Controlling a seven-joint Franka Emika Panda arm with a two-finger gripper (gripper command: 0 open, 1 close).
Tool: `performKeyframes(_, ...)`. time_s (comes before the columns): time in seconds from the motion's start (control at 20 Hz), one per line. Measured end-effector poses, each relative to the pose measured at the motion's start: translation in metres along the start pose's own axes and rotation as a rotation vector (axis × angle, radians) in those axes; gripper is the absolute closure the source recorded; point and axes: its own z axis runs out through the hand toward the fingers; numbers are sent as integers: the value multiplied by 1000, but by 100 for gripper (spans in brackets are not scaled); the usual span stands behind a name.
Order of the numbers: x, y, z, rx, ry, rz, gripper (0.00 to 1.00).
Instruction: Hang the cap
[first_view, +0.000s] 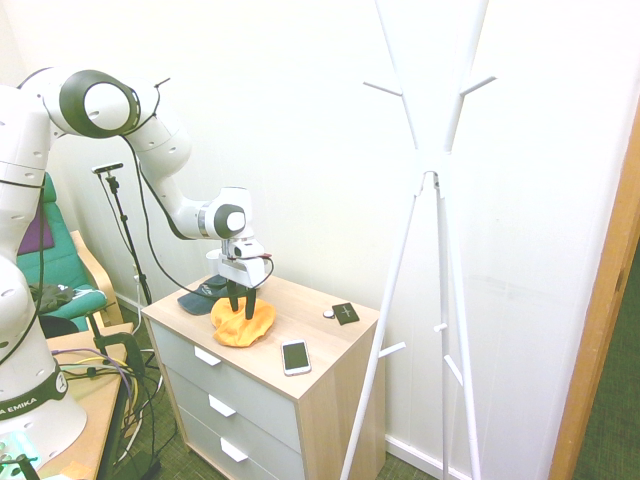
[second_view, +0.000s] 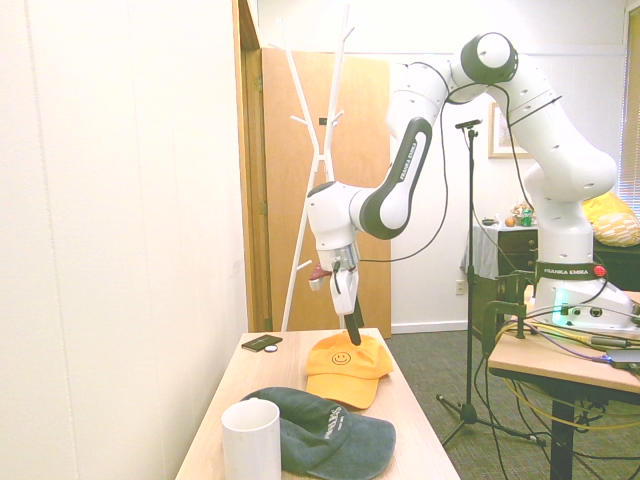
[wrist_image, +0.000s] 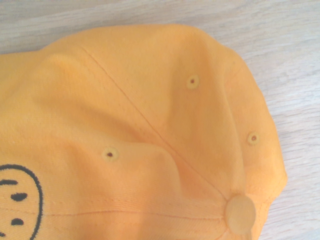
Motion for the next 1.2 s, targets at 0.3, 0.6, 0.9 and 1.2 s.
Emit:
performKeyframes(0.3, 1, 1, 0, -1, 0, 0, 100)
performKeyframes(0.6, 1, 1, 0, -1, 0, 0, 100)
performKeyframes(0.9, 2, 3, 2, -6, -1, 1, 100)
performKeyframes(1.2, 4, 3, 1, -5, 0, 5, 100)
